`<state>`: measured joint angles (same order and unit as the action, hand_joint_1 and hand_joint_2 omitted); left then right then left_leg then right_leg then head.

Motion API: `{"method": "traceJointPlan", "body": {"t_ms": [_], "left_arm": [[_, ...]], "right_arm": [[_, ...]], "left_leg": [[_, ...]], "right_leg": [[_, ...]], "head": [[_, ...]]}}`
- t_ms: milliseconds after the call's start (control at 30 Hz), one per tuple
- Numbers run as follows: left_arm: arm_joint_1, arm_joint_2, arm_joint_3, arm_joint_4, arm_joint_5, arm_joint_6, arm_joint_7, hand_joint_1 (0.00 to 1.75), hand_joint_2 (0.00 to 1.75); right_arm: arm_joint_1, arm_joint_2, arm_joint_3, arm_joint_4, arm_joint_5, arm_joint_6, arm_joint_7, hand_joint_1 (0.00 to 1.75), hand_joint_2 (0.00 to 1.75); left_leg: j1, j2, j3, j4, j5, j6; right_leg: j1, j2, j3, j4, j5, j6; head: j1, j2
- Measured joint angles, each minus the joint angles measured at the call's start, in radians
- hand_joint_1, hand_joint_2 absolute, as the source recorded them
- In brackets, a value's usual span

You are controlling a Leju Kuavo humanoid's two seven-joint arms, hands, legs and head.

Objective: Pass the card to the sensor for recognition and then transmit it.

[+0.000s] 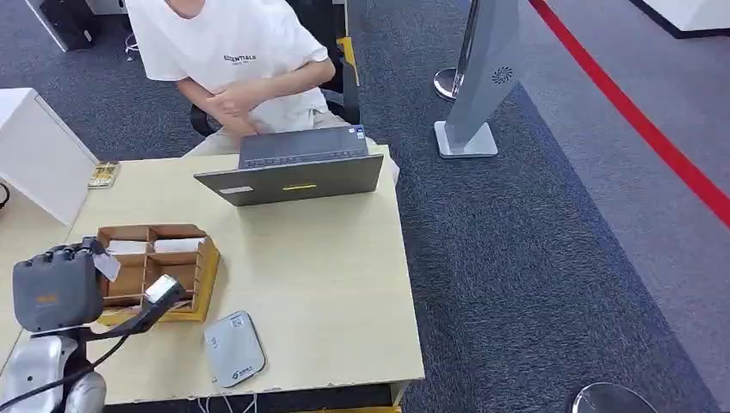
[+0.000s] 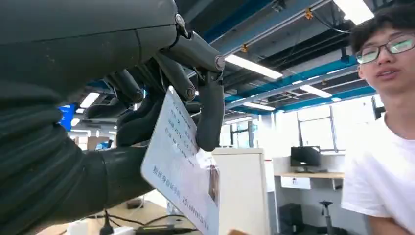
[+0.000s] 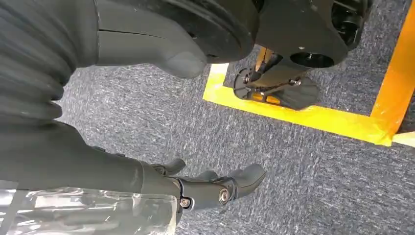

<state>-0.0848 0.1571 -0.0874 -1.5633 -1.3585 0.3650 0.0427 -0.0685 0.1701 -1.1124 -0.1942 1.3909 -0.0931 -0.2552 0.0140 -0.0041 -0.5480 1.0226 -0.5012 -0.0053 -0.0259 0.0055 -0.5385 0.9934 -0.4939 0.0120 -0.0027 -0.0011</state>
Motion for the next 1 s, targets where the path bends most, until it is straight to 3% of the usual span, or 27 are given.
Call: {"method": "traceJointPlan", "body": {"t_ms": [400, 800, 1000], "left_arm": [[0.077, -0.084, -0.204, -0.103, -0.039, -0.041, 0.0, 1.75, 1.75], [0.094, -0.097, -0.243, -0.13, -0.04, -0.047, -0.008, 1.75, 1.75], [0.15, -0.124, -0.283, -0.162, -0.048, -0.074, -0.014, 1.75, 1.75]], "right_arm": [[0.0, 0.001, -0.002, 0.0, -0.018, -0.009, -0.001, 0.0, 1.75], [0.001, 0.003, -0.004, 0.0, -0.02, -0.013, -0.001, 0.0, 1.75], [0.0, 0.011, -0.015, -0.002, -0.037, -0.016, -0.001, 0.0, 1.75]], "left_leg": [[0.0, 0.0, 0.0, 0.0, 0.0, 0.0], [0.0, 0.0, 0.0, 0.0, 0.0, 0.0], [0.0, 0.0, -0.001, 0.0, 0.0, 0.0]], "right_leg": [[0.0, 0.0, 0.0, 0.0, 0.0, 0.0], [0.0, 0.0, 0.0, 0.0, 0.0, 0.0], [0.0, 0.0, 0.0, 0.0, 0.0, 0.0]], "head": [[0.0, 0.0], [0.0, 0.0], [0.0, 0.0]]}}
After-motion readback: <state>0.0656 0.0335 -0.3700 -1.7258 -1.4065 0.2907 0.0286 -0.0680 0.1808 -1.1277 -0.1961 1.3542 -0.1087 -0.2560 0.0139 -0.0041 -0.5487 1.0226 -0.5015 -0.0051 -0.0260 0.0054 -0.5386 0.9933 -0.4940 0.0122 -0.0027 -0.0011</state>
